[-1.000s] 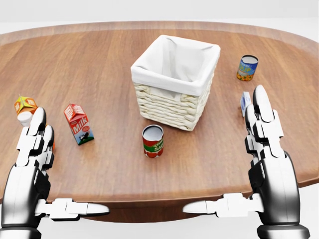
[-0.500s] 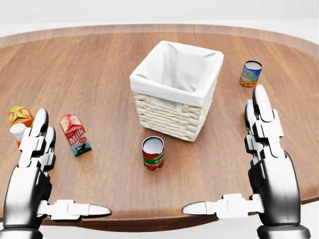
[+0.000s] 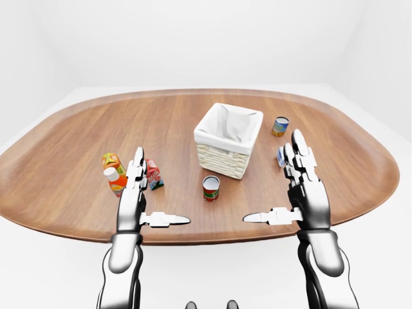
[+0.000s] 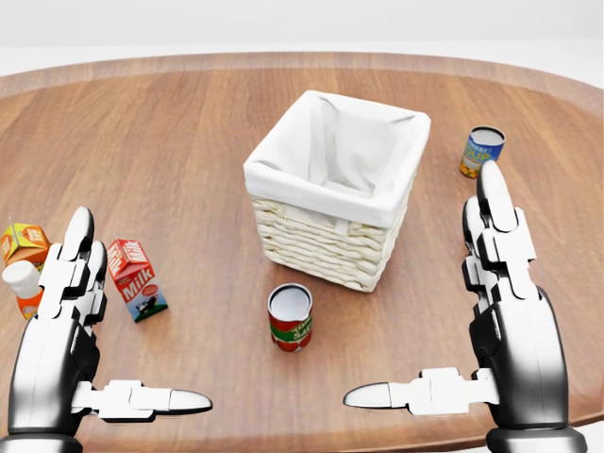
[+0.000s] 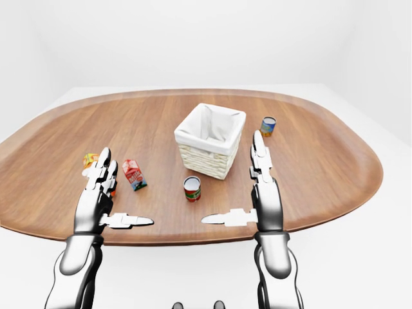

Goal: Pick the milk and place it in the basket.

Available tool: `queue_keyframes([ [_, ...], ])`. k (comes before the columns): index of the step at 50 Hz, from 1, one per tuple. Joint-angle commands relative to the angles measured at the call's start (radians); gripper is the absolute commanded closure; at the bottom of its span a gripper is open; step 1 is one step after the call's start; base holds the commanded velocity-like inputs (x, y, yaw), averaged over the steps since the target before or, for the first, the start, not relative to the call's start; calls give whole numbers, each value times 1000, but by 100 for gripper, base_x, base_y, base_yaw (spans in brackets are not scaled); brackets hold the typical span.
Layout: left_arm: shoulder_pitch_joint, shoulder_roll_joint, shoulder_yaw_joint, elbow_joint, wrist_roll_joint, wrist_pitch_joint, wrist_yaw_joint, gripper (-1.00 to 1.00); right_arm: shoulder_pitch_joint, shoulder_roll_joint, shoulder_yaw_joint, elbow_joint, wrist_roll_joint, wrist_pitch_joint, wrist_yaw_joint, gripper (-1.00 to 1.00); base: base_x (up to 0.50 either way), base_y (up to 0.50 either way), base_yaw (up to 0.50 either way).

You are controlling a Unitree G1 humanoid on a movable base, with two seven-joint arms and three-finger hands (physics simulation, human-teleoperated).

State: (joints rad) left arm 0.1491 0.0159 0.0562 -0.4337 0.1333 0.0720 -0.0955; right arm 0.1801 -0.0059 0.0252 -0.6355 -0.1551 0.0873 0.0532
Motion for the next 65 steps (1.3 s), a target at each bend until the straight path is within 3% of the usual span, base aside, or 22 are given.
queue_keyframes([
  [1,2,0,-1,1,6,-8,3,-100,0,0,1,7,-1,0,-1,-100,16,0,0],
  [29,-1,0,-2,14,11,-21,6,-100,1,0,7,-2,-6,0,-1,-100,19,0,0],
  [65,1,0,-6,21,18,-30,10,-100,5,-1,8,6,-4,0,1,-100,45,2,0],
])
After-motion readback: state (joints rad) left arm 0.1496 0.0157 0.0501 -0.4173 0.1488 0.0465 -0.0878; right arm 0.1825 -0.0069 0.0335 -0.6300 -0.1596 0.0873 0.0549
